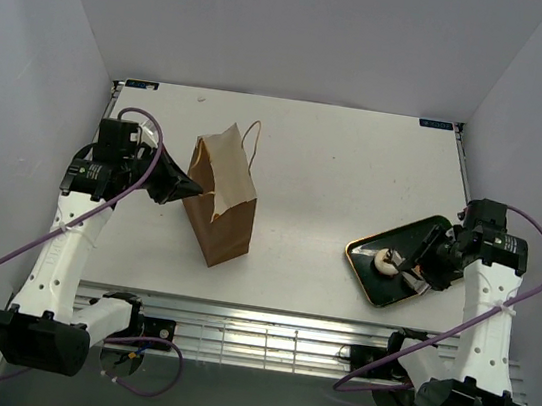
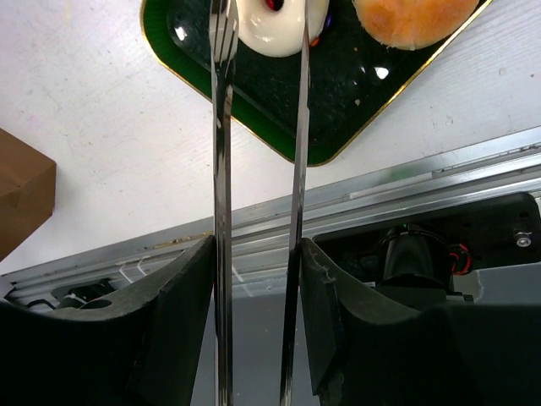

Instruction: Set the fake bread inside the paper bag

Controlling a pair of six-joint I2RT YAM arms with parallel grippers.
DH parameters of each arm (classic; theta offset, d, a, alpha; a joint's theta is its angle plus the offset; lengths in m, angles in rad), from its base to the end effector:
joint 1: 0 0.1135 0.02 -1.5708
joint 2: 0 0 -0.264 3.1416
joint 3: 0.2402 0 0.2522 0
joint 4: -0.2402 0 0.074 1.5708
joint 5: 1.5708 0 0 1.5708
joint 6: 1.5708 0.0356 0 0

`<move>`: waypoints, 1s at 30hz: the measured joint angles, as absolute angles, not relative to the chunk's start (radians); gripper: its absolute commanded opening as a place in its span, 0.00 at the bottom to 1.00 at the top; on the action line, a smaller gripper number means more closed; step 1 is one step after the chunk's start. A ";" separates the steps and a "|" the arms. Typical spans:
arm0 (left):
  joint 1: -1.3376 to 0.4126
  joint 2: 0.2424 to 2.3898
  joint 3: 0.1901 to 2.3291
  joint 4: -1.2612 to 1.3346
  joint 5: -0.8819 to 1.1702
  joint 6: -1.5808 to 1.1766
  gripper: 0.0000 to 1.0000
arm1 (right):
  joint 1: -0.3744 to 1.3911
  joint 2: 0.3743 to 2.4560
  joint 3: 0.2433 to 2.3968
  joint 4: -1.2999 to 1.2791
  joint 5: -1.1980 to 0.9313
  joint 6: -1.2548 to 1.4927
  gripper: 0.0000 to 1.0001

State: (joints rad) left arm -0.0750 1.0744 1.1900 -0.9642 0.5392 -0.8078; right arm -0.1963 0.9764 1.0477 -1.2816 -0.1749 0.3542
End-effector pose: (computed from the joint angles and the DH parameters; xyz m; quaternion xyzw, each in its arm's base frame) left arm 0.1979 -0.0332 0.3550 -0.2352 0.8756 -0.3708 0.2015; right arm 0.1490 -0.0233 0.3075 0.2513 0.9474 0.0997 0.1713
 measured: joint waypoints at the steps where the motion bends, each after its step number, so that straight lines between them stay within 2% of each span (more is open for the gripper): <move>1: -0.075 1.077 1.191 -0.964 0.539 -0.808 0.00 | -0.196 0.976 1.059 -1.282 -0.174 0.354 0.49; 13: -0.075 1.095 1.192 -0.957 0.540 -0.804 0.00 | -0.208 0.977 1.126 -1.290 -0.160 0.355 0.50; 18: -0.075 1.111 1.195 -0.956 0.544 -0.793 0.00 | -0.226 0.977 1.121 -1.292 -0.156 0.354 0.53; 30: -0.075 1.138 1.204 -0.956 0.563 -0.782 0.00 | -0.278 0.977 1.037 -1.279 -0.187 0.336 0.52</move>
